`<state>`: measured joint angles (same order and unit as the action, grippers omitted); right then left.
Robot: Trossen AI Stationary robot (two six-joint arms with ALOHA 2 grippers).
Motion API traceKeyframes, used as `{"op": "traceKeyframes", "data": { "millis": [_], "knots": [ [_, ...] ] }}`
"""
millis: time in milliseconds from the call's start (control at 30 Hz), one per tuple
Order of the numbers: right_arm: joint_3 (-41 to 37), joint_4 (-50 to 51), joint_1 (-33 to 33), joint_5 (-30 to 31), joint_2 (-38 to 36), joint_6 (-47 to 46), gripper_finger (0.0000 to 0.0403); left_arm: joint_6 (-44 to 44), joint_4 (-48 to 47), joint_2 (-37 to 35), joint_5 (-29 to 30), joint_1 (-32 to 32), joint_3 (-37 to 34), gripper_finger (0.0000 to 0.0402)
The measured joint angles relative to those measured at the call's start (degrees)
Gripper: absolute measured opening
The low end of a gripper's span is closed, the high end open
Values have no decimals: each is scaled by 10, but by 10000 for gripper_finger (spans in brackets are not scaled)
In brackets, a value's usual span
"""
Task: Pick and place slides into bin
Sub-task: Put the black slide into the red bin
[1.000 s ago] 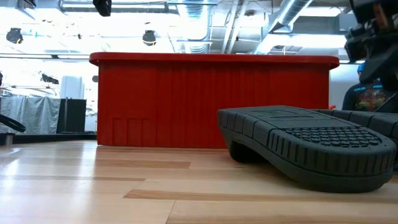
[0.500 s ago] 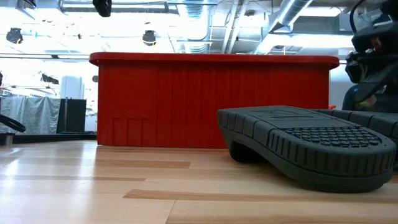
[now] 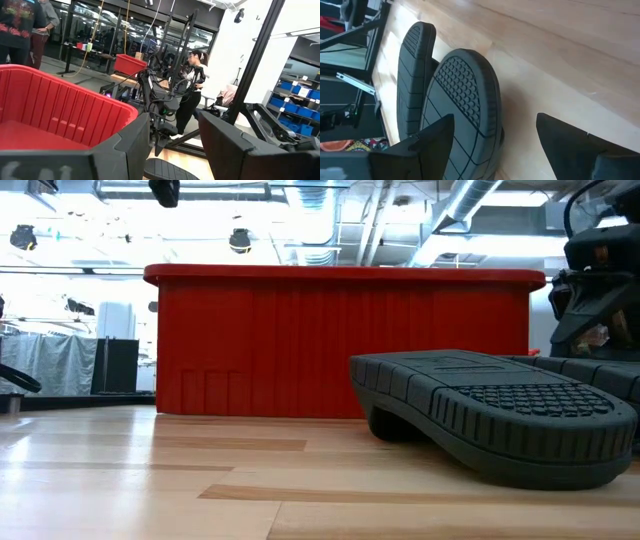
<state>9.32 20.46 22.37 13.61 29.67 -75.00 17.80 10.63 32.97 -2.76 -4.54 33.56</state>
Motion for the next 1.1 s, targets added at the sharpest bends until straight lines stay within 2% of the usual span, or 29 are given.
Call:
{"op": "traceKeyframes", "data": {
  "millis": [400,1100],
  "knots": [
    [0,-26,0,-2,32,6,275,0,0,0,0,0,0,162],
    [0,-162,0,0,176,20,269,0,-1,0,0,0,0,162]
  ]
}}
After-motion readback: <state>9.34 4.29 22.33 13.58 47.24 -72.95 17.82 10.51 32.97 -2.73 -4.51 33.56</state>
